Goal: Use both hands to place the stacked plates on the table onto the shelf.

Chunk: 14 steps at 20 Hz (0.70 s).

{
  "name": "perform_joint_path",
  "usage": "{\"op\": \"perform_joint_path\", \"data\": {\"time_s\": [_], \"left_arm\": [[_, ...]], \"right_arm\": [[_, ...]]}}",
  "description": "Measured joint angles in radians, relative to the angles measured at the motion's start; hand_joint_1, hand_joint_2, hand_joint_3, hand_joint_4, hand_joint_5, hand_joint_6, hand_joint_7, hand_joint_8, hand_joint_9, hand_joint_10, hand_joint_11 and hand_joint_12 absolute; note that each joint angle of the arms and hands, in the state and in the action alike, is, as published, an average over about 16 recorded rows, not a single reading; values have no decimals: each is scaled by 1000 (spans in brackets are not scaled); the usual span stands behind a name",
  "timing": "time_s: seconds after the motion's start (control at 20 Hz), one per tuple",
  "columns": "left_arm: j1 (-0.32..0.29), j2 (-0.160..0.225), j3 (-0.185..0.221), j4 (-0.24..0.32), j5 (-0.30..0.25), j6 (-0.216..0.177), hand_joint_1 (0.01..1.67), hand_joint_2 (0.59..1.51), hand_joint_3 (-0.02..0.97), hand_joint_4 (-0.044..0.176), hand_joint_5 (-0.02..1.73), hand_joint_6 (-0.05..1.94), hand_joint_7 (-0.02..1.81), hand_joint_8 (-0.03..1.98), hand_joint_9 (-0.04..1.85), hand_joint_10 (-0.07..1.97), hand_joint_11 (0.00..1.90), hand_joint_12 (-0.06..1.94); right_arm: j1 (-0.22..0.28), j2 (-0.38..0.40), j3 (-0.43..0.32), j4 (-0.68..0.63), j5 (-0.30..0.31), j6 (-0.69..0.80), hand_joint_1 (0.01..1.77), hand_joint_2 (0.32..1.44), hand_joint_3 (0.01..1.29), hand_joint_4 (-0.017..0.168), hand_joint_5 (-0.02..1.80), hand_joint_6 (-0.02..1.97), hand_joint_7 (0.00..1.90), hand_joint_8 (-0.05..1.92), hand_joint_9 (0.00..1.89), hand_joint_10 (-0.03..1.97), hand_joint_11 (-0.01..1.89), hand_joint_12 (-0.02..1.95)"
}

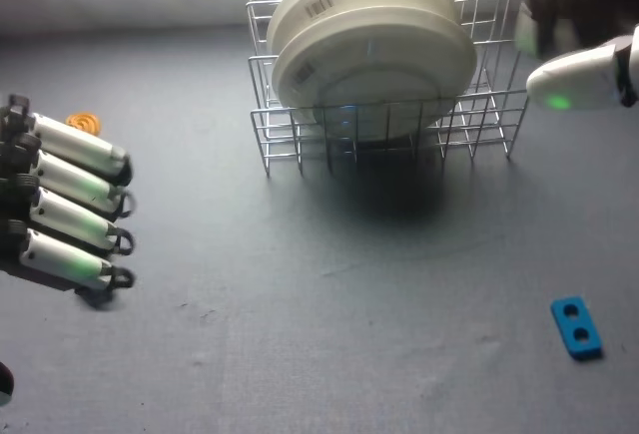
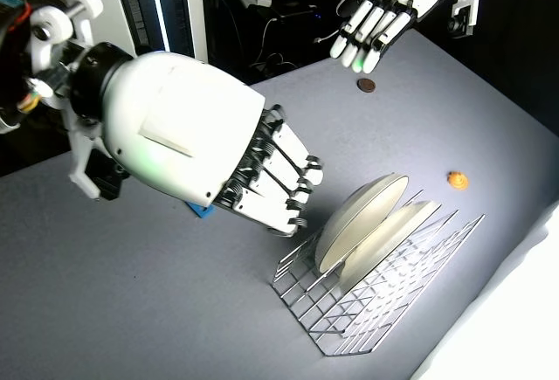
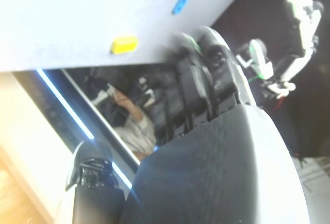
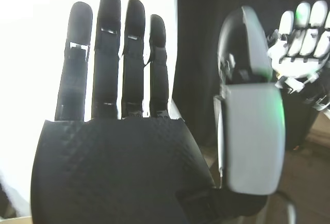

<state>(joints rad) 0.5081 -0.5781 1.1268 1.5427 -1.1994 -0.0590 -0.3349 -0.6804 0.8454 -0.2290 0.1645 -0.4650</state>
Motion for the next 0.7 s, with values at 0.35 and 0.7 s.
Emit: {"op": "perform_joint_path", "data": {"time_s": [0.35,0.7], "left_arm": [[-8,0,0,3,-1,-7,508,1213,2,66,1282,1668,1374,1743,1388,1786,1377,1887],[-8,0,2,2,-2,-12,748,1195,-3,121,1512,1938,1631,1923,1689,1918,1724,1937]], "right_arm": [[-17,27,-14,0,-10,-38,515,1187,18,5,1187,1699,1258,1755,1305,1783,1406,1877],[-22,27,-15,0,-8,-53,564,1272,20,10,1451,1933,1523,1912,1574,1935,1740,1915]]}}
